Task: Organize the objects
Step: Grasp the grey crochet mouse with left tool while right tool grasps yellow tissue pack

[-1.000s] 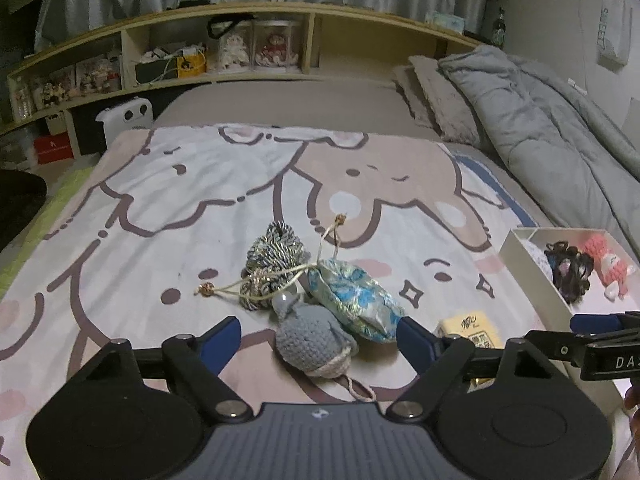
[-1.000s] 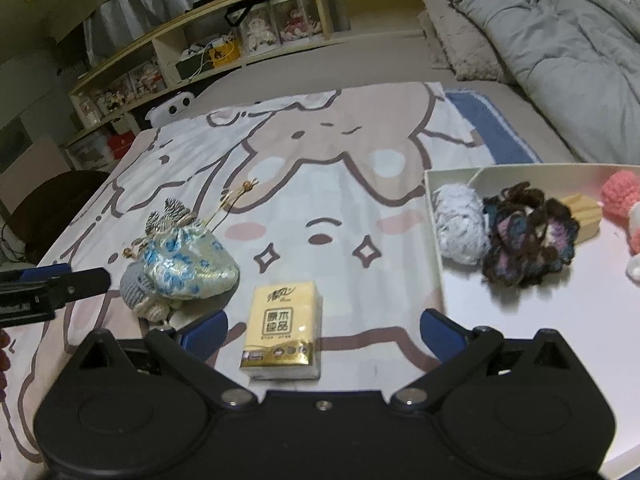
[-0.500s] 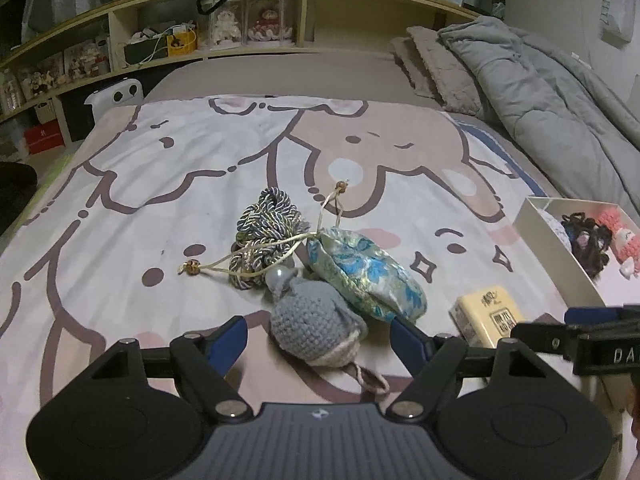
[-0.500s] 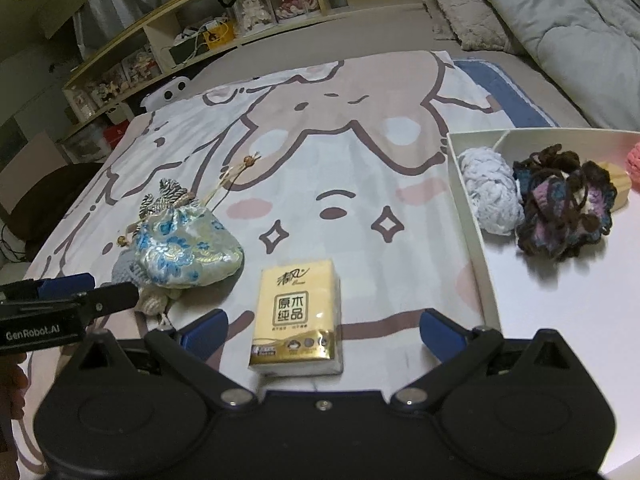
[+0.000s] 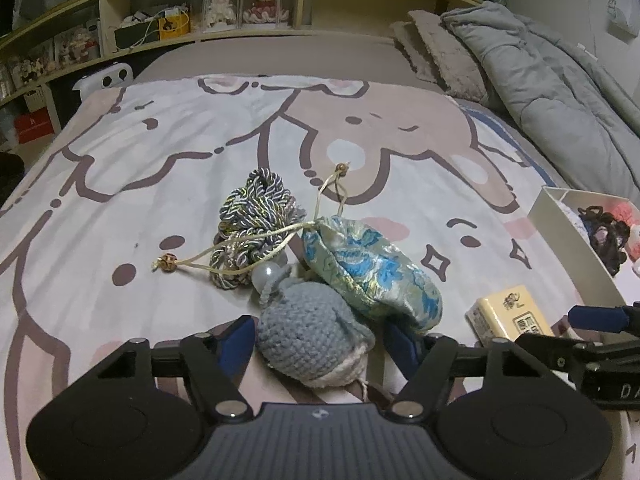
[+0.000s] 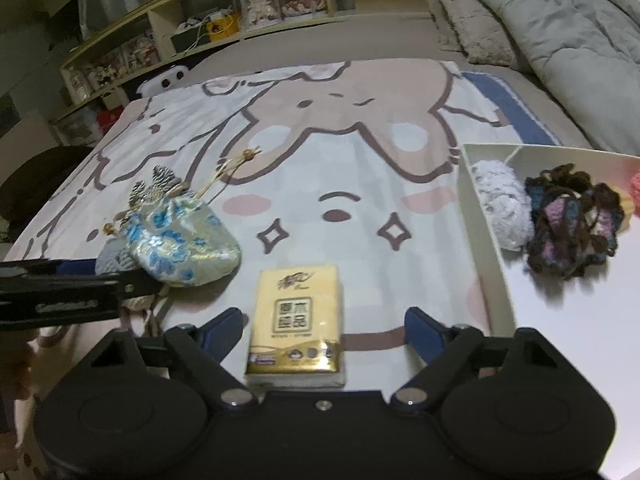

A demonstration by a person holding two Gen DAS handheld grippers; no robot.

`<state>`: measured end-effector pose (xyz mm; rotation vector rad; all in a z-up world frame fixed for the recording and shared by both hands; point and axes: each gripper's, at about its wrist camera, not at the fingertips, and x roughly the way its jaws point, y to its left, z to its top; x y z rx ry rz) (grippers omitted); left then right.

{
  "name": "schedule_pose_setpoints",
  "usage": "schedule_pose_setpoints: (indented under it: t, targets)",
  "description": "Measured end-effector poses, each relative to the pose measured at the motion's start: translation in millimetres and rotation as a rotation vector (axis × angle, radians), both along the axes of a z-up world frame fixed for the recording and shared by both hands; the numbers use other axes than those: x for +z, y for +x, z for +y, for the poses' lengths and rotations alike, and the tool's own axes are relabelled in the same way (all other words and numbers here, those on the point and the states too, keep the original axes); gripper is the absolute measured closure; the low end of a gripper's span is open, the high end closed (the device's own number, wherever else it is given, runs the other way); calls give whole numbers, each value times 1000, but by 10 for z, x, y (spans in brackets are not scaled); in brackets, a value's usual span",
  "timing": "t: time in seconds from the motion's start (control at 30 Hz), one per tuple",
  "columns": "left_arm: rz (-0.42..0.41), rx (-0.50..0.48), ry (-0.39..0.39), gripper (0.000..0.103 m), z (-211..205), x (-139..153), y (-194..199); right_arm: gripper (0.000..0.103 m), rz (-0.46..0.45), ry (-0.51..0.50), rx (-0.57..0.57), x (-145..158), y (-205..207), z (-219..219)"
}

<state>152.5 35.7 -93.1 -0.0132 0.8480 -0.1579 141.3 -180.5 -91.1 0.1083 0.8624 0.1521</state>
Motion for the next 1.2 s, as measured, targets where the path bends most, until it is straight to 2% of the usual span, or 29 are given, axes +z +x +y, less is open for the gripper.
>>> schedule_pose_setpoints:
  t: [0.17, 0.37, 0.47, 0.5, 0.7, 1.2]
  targets:
    - [5, 8, 1, 41, -21, -46, 63, 24, 49, 11, 10, -119, 79, 67]
    - [14, 12, 10, 44, -42, -59, 87, 25, 70, 28, 4, -180, 129, 73]
    - [21, 14, 18, 47, -50, -43, 72, 40, 65, -14, 27, -199, 138, 115]
    - [24, 15, 18, 48, -50, -30, 63, 50, 60, -30, 33, -201, 132, 128]
    - [37, 44, 2, 50, -8, 58, -20, 51, 60, -15, 47, -133, 107, 88]
    - [-67, 89, -28, 50, 47, 603, -426, 51, -69, 31, 64, 375, -94, 28]
